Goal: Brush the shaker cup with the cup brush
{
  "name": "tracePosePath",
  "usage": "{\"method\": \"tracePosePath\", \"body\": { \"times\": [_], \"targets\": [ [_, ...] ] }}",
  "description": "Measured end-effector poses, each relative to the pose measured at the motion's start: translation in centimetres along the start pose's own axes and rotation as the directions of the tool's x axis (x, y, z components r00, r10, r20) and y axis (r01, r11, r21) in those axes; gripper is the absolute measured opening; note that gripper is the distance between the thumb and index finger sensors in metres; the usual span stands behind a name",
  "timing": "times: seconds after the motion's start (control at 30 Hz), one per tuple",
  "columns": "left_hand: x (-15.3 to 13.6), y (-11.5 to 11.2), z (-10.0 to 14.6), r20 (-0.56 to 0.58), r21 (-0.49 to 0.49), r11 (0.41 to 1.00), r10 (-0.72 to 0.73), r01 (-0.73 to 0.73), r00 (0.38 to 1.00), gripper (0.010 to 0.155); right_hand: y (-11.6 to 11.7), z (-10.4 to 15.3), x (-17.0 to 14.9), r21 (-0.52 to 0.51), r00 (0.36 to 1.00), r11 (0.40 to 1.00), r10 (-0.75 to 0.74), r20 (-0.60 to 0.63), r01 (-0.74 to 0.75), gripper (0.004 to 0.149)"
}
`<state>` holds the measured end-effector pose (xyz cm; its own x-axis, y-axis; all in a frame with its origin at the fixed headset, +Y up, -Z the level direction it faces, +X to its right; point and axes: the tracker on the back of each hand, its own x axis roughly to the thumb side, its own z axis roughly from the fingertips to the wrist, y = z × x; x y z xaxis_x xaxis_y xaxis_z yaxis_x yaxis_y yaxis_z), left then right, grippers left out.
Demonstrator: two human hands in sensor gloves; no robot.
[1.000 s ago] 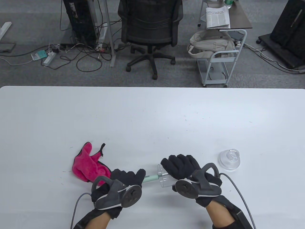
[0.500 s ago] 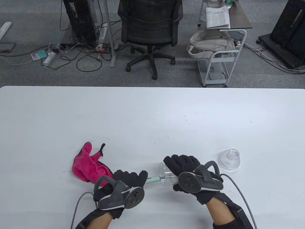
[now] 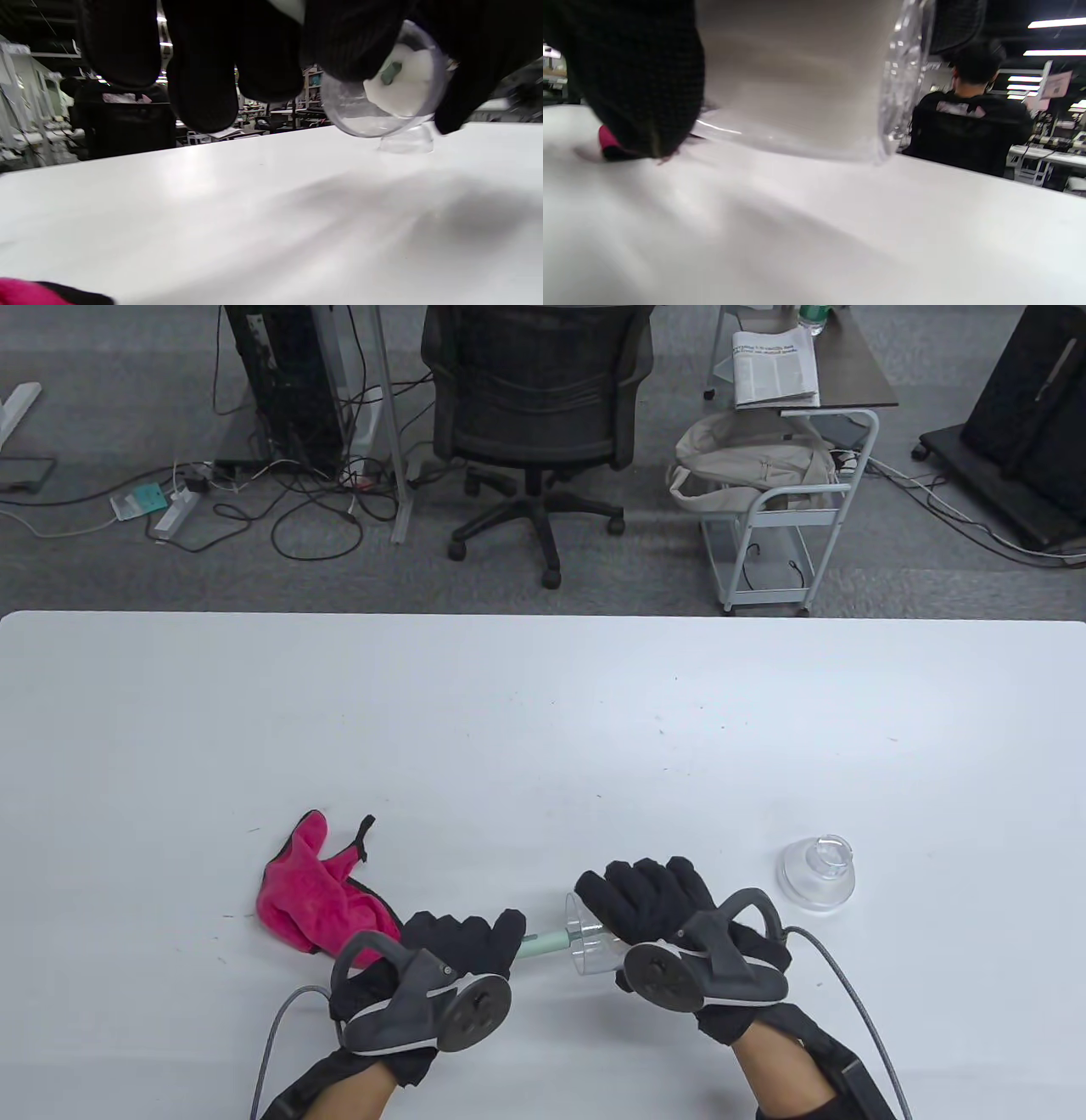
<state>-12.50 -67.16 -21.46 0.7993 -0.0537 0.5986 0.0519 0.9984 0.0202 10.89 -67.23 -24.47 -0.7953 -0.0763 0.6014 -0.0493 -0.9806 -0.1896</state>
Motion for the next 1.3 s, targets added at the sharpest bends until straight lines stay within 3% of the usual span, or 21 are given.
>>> {"method": "tracePosePath", "body": {
  "times": [0.1,0.2,0.33,0.4,0.57,0.63,0.73,0.8,0.97,1.13,1.2,1.3],
  "targets": [
    [-0.3,0.4,0.3,-0.02,0.068,0.998,0.015,-0.014,1.0,0.057,-0.4,0.3,-1.3,-0.019,0.998,0.999,-0.027,-0.053,0.026,0.106],
    [-0.9,1.0,0.9,-0.066,0.116,0.993,-0.025,0.032,0.998,0.057,-0.1,0.3,-1.5,0.107,0.997,0.994,0.04,-0.064,-0.033,0.107],
    [-0.8,0.7,0.7,-0.047,0.077,0.996,-0.037,0.041,0.998,0.057,0.5,-0.3,0.0,0.184,0.998,0.981,-0.063,-0.022,0.066,0.106],
    [-0.3,0.3,0.3,-0.024,0.057,0.998,-0.039,0.04,0.999,0.057,0.9,-0.6,0.9,0.162,0.995,0.983,-0.098,0.034,0.092,0.106],
    [0.1,0.0,0.2,-0.004,0.042,0.999,-0.018,0.018,1.0,0.058,1.0,-0.3,0.1,0.056,0.999,0.998,-0.033,0.012,0.032,0.107],
    [0.0,0.3,0.4,-0.023,0.101,0.994,-0.029,0.031,0.999,0.058,0.5,-0.1,-0.7,0.006,1.0,1.0,-0.018,-0.016,0.018,0.107],
    [-0.5,0.9,0.8,-0.052,0.156,0.987,-0.027,0.035,0.998,0.057,0.2,0.0,-1.0,0.04,0.999,0.999,0.015,-0.03,-0.013,0.107],
    [-0.6,0.7,0.9,-0.055,0.149,0.988,-0.038,0.046,0.998,0.057,0.2,0.0,-0.4,0.103,0.999,0.994,-0.043,-0.012,0.043,0.106],
    [0.4,-0.3,0.3,-0.022,0.089,0.992,-0.088,0.09,0.996,0.059,1.1,-0.4,1.0,0.131,0.996,0.989,-0.072,0.047,0.065,0.105],
    [0.5,-0.6,-0.2,0.011,0.025,1.0,-0.016,0.016,1.0,0.06,0.4,-0.1,-0.9,0.001,0.995,0.995,-0.097,-0.008,0.097,0.108],
    [0.4,-0.5,-0.2,-0.027,0.014,1.0,0.02,-0.019,0.999,0.061,-0.2,0.4,-2.0,-0.061,0.994,0.994,-0.098,-0.057,0.094,0.107],
    [0.1,-0.1,-0.1,-0.086,0.009,0.999,0.039,-0.039,0.996,0.062,-0.8,1.0,-3.1,-0.054,0.987,0.992,-0.122,-0.1,0.117,0.105]
  ]
}}
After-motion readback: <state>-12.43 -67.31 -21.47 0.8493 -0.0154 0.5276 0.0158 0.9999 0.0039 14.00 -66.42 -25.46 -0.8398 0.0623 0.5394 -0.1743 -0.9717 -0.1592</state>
